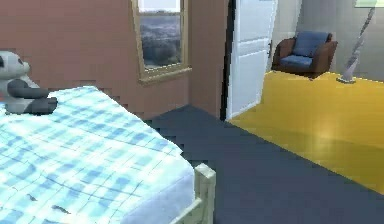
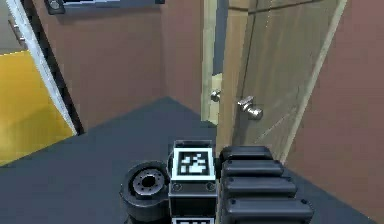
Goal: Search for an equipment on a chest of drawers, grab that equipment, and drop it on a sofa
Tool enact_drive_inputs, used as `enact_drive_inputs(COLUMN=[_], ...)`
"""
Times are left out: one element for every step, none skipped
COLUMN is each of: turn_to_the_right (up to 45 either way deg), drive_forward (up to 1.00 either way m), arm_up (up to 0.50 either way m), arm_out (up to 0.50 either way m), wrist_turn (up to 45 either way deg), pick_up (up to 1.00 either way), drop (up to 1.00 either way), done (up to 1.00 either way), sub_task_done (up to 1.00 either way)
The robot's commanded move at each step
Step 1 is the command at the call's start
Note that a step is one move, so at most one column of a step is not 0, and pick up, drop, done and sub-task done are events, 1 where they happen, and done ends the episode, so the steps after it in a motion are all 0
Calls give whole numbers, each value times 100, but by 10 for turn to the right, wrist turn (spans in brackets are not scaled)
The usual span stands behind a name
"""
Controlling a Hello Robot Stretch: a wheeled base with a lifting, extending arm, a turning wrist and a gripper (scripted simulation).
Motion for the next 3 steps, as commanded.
enact_drive_inputs(turn_to_the_right=[360, 0, 0], drive_forward=[0, 100, 100], arm_up=[0, 0, 0], arm_out=[0, 0, 0], wrist_turn=[0, 0, 0], pick_up=[0, 0, 0], drop=[0, 0, 0], done=[0, 0, 0], sub_task_done=[0, 0, 0])
